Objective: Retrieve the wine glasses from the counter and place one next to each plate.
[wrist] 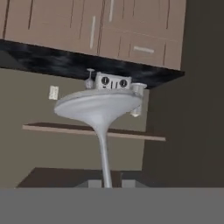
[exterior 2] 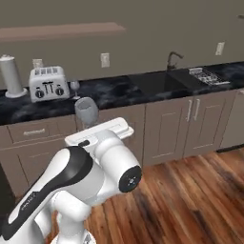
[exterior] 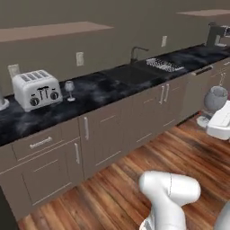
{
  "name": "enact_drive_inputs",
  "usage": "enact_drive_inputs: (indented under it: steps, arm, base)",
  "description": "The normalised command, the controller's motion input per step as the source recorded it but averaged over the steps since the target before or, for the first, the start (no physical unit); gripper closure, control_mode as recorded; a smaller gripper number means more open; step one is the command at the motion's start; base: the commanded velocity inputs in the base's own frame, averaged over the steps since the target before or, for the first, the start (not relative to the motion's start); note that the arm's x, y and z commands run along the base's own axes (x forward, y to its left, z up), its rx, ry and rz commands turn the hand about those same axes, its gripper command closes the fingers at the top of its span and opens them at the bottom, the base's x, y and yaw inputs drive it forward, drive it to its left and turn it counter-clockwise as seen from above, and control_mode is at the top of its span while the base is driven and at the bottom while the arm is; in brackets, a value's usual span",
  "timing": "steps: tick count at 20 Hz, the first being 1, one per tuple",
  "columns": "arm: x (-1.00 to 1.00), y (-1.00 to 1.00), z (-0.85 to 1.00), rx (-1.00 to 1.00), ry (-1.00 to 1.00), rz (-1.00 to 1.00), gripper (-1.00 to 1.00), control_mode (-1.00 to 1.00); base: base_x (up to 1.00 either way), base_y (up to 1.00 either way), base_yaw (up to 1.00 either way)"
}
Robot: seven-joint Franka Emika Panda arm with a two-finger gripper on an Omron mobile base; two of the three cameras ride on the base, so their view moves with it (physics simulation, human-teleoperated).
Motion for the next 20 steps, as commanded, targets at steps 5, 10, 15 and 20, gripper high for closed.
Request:
enact_drive_inputs:
  steps: [5,10,15,20]
  arm:
    - [0.0,0.0,0.0,0.0,0.0,0.0,1.0,1.0]
    - [0.0,0.0,0.0,0.0,0.0,0.0,1.0,1.0]
    - [0.0,0.0,0.0,0.0,0.0,0.0,1.0,1.0]
    - [0.0,0.0,0.0,0.0,0.0,0.0,1.0,1.0]
  base:
    - [0.0,0.0,-1.0]
    - [0.0,0.0,-1.0]
    - [0.0,0.0,-1.0]
    - [0.0,0.02,-1.0]
